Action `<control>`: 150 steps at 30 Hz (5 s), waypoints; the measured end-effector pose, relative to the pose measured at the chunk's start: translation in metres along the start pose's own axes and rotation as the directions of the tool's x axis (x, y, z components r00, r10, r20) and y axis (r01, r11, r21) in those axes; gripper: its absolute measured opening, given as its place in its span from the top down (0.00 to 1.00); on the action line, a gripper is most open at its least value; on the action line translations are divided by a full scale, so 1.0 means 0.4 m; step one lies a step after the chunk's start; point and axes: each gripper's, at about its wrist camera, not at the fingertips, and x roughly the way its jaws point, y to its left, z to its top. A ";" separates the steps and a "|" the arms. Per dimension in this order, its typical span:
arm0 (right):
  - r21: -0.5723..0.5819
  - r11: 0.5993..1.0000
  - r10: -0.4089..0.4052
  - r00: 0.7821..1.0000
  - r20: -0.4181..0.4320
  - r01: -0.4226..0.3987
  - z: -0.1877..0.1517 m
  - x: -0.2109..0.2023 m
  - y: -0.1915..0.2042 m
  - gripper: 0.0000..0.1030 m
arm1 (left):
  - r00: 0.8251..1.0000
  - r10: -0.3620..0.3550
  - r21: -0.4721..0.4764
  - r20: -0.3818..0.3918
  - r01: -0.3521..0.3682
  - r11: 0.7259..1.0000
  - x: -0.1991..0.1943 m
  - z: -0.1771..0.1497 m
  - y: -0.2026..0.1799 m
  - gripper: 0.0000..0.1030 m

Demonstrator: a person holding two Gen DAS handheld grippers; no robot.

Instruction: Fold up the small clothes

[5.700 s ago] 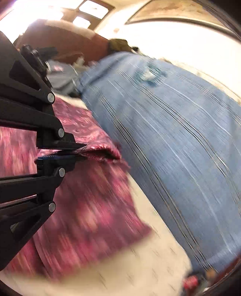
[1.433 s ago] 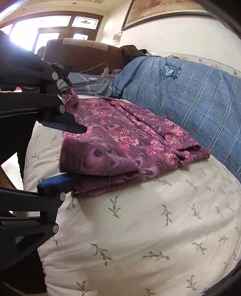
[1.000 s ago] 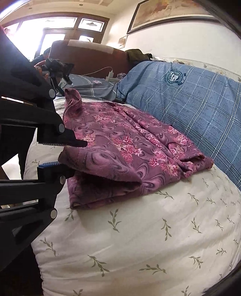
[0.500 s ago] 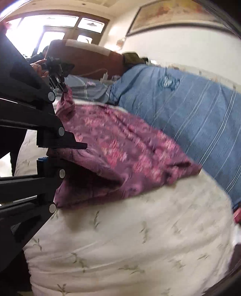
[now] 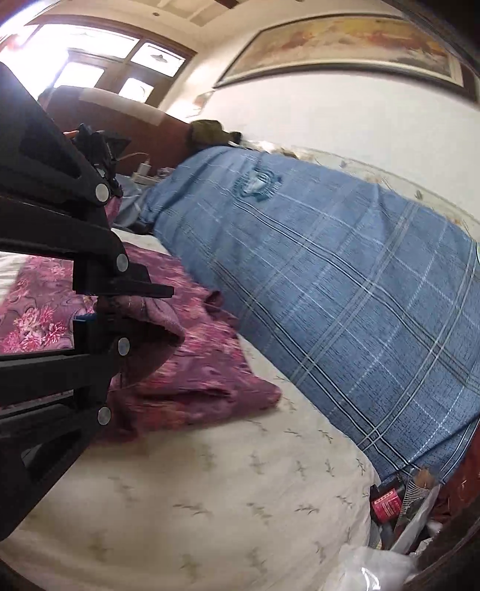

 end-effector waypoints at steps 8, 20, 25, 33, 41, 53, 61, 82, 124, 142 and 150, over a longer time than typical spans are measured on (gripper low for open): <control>0.158 0.975 -0.149 0.987 -0.055 0.156 0.113 0.176 -0.129 0.87 | 0.985 0.168 -0.128 -0.044 -0.172 0.977 0.209 0.201 0.088 0.97; -0.102 0.952 -0.294 0.955 -0.036 0.289 0.094 0.139 -0.068 0.57 | 0.982 0.112 0.021 -0.150 -0.110 0.994 0.195 0.136 0.150 0.31; -0.051 0.988 -0.143 0.989 0.020 0.144 0.078 0.099 -0.058 0.44 | 0.981 0.098 0.004 -0.165 -0.099 0.995 0.209 0.114 0.164 0.31; -0.200 0.912 -0.367 0.930 -0.007 0.359 0.105 0.187 -0.061 0.38 | 0.978 0.107 -0.013 -0.177 -0.111 0.994 0.241 0.124 0.145 0.31; -0.370 0.842 -0.433 0.901 -0.031 0.392 0.106 0.269 -0.010 1.00 | 0.978 0.174 0.082 -0.114 -0.165 0.983 0.201 0.095 0.111 0.91; -0.273 0.870 -0.439 0.897 -0.048 0.411 0.142 0.240 -0.017 0.68 | 0.978 0.159 0.131 -0.136 -0.141 0.981 0.206 0.102 0.101 0.76; -0.242 0.876 -0.441 0.896 -0.057 0.417 0.125 0.273 -0.076 0.69 | 0.983 0.093 0.056 -0.155 -0.085 0.995 0.213 0.118 0.107 0.49; -0.229 0.903 -0.330 0.928 0.172 0.364 0.226 0.188 0.032 0.96 | 0.966 0.228 0.243 0.123 -0.252 0.937 0.201 0.173 -0.041 0.98; 0.188 0.963 -0.197 0.980 0.015 0.191 -0.210 0.034 -0.097 0.49 | 0.996 0.033 -0.199 -0.080 -0.049 0.979 0.071 -0.184 0.214 0.33; 0.188 0.937 -0.283 0.955 -0.086 0.295 -0.123 -0.002 -0.178 0.95 | 0.991 0.047 -0.256 -0.129 -0.079 0.963 0.091 -0.293 0.229 0.94; 0.207 0.944 -0.292 0.945 0.149 0.259 -0.096 -0.178 -0.142 0.80 | 0.997 0.053 -0.077 -0.054 -0.057 0.995 -0.064 -0.291 0.183 0.81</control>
